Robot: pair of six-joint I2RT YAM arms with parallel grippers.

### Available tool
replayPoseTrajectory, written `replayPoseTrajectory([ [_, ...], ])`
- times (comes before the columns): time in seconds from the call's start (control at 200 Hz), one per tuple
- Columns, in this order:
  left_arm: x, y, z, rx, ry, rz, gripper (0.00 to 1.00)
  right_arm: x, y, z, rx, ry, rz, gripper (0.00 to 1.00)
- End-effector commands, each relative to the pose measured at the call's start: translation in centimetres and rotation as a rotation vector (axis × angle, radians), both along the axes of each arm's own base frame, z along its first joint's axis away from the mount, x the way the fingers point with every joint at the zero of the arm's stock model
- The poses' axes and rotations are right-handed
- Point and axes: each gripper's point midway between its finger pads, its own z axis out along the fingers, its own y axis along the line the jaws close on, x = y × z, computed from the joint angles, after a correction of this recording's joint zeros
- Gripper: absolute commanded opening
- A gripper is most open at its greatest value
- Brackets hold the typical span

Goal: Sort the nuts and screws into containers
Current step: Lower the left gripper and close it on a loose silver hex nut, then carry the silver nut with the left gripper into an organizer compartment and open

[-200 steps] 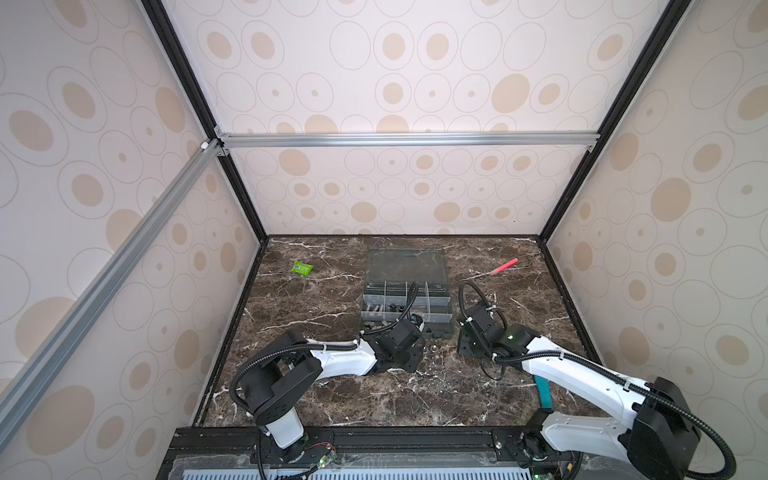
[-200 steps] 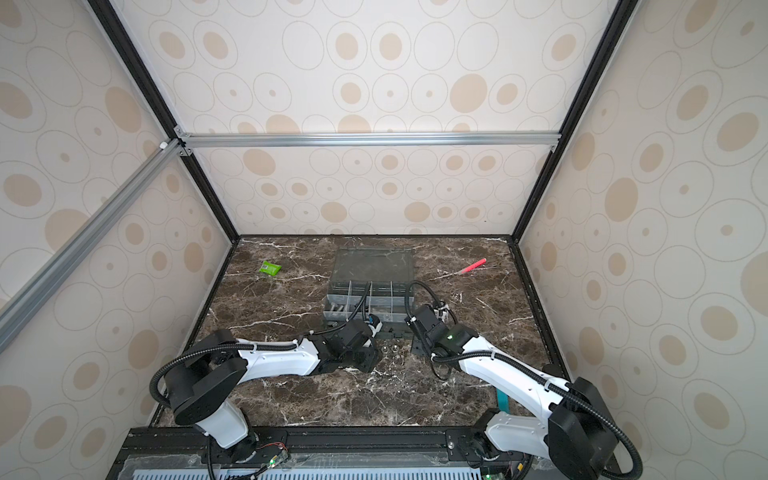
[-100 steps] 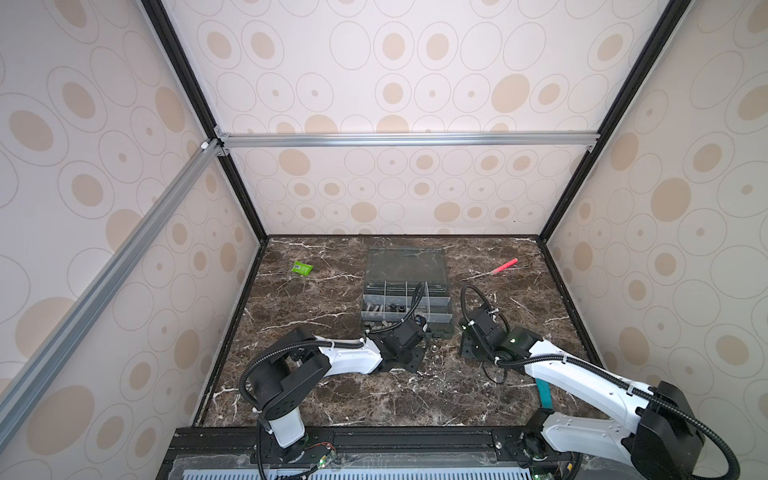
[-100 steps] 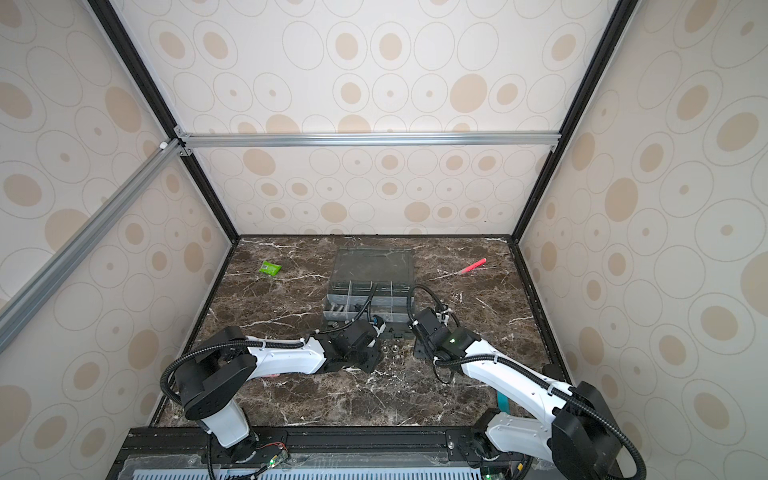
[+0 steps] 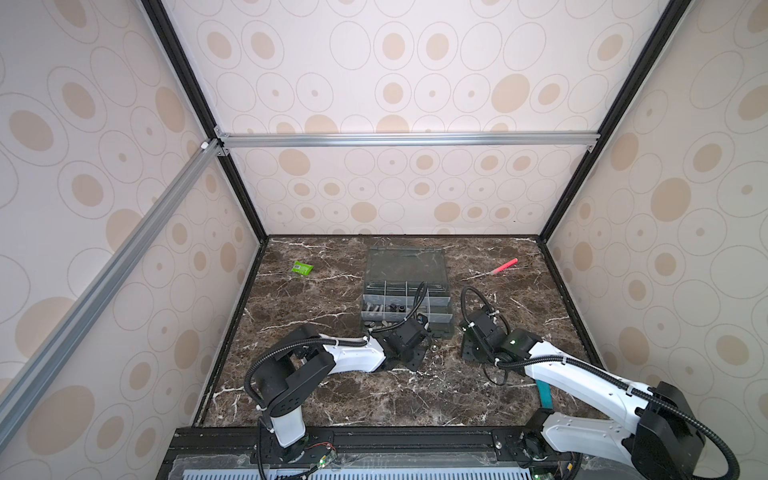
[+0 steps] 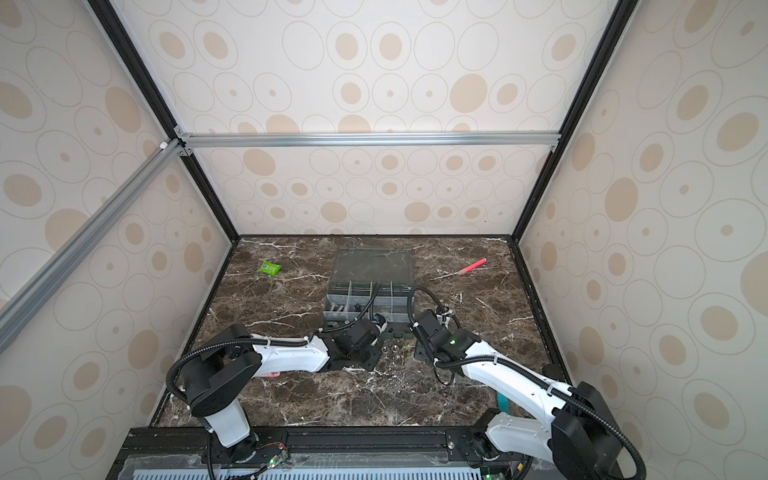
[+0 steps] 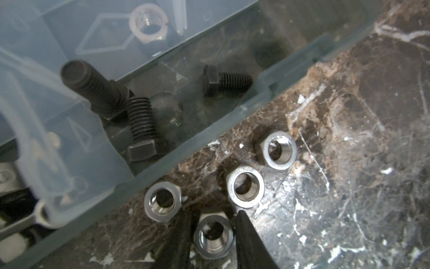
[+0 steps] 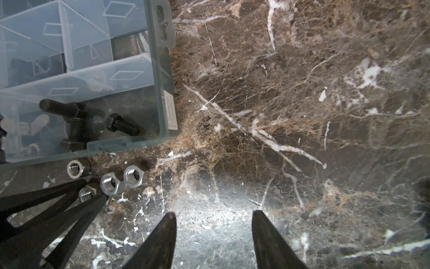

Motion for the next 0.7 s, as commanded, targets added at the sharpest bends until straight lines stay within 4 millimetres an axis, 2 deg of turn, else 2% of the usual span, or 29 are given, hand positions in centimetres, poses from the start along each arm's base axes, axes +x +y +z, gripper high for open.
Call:
replayPoseTrajectory([
  [0.0,-0.7,-0.2,-0.5,0.031,0.01,-0.029,0.29,-0.3,-0.7,-0.2,-0.007,0.002,-0.034,0.56],
  [0.255,-1.5,0.3,-0.6,0.032,0.016,-0.032,0.2,-0.3,-0.8,-0.2,-0.012,0.003,-0.033,0.56],
  [0.375,-1.6,0.4,0.1,0.018,0.01,-0.027,0.17,-0.4,-0.9,-0.1,-0.01,0.002,-0.035,0.56],
  [0.505,-1.3,0.1,2.0,-0.018,-0.016,-0.022,0.16,-0.4,-1.0,0.1,-0.011,-0.003,-0.038,0.56],
  [0.695,0.4,-0.8,6.4,-0.058,-0.109,-0.034,0.16,-0.7,-1.4,0.3,-0.012,-0.011,-0.045,0.56],
])
